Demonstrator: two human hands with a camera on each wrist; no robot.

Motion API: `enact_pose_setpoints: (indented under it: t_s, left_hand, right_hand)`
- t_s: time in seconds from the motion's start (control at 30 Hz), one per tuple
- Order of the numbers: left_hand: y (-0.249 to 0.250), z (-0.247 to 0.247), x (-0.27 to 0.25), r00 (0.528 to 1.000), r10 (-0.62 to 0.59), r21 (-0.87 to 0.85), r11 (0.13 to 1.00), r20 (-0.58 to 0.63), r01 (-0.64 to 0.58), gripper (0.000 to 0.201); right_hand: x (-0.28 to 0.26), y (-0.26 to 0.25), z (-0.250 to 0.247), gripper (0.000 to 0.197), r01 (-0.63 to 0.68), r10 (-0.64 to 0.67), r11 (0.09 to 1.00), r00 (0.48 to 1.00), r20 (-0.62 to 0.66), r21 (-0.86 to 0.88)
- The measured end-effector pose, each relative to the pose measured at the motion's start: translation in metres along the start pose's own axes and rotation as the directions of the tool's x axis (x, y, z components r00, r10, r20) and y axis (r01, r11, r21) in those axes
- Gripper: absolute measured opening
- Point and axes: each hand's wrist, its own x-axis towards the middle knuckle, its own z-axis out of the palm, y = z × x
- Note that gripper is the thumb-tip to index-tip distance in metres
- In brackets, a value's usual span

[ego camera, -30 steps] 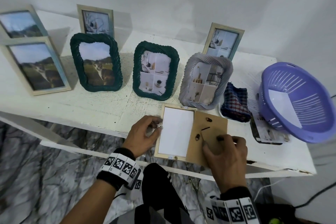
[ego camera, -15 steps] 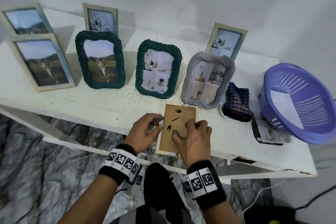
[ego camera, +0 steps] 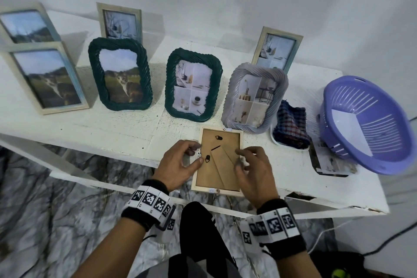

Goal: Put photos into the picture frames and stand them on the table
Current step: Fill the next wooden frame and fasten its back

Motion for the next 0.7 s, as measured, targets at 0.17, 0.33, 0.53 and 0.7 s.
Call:
enact_pose_setpoints:
  t_s: [0.17,0.33,0.53,0.7]
  left_hand:
    - [0.001,0.0,0.0,1.0,0.019,0.025,1.0,-0.004,-0.019,0.032]
    - [0.001,-0.001,0.001,1.0,0.01,0.018,1.0,0.004,-0.01,0.034]
    - [0.001,-0.001,0.001,1.0,0.004,0.027,1.0,0.006,-0.004,0.035]
    - [0.0,-0.001,0.001,1.0,-0.013,0.031,0.999,0.023,0.012,0.035]
  right_hand:
    - [0.006,0.028,-0.025,0.036,0.148,-0.151,0.989,0.975,0.161,0.026]
    - [0.016,0.036,-0.035,0.028,0.136,-0.138,0.99,0.959,0.248,0.024]
    - [0.037,0.029,-0.052,0.02,0.051,-0.068,0.997,0.892,0.448,0.05]
    - [0.056,0.015,-0.045,0.014,0.093,-0.064,0.995,0.856,0.513,-0.032]
